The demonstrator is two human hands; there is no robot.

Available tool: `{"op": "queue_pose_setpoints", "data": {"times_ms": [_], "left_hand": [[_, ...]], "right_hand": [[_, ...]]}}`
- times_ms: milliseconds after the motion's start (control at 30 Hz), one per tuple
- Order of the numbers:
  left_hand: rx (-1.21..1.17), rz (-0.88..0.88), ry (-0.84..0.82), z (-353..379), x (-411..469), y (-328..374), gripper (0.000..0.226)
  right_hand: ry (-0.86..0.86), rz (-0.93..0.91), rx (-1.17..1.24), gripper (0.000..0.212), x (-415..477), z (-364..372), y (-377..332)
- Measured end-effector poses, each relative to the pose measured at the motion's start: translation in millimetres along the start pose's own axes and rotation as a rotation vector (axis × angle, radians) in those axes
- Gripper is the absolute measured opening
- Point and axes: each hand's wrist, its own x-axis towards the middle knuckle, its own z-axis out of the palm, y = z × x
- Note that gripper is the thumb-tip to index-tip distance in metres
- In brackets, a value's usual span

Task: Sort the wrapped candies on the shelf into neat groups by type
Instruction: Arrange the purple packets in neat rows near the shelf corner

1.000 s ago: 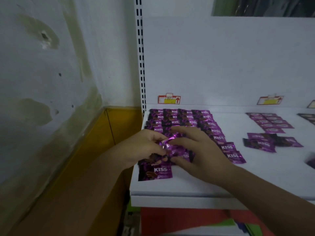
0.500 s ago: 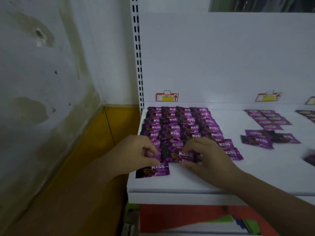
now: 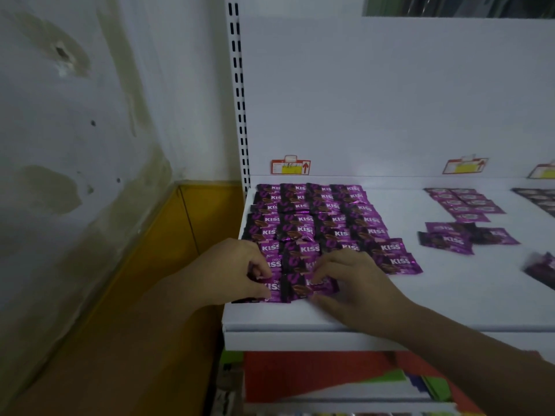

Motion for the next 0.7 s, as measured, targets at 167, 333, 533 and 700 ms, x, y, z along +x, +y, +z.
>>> {"op": "queue_pose_setpoints", "data": {"times_ms": [167,333,533,700], "left_hand": [[-0.038,-0.016,0.036,-3.5,4.1,-0.5,0.027],[0.016,-0.019,0.067,-5.5,32.3,13.5,0.029],[0.081,0.139,0.048,19.5,94.0,68.4,0.036],[0.039,0.276,-0.057,51.5,137.6,125.6,0.032]], "right_hand": [[-0.006,-0.059,-0.089,0.031,-2.6,-2.7,1.3],[0.009,-0.019,-0.157,0.037,-5.6,-18.8,20.9],[0.091,0.069,-0.211,0.033,-33.9,-49.2,47.9],[0.135,0.274,-0.293,0.028,-87.7,-81.7,87.6]]}}
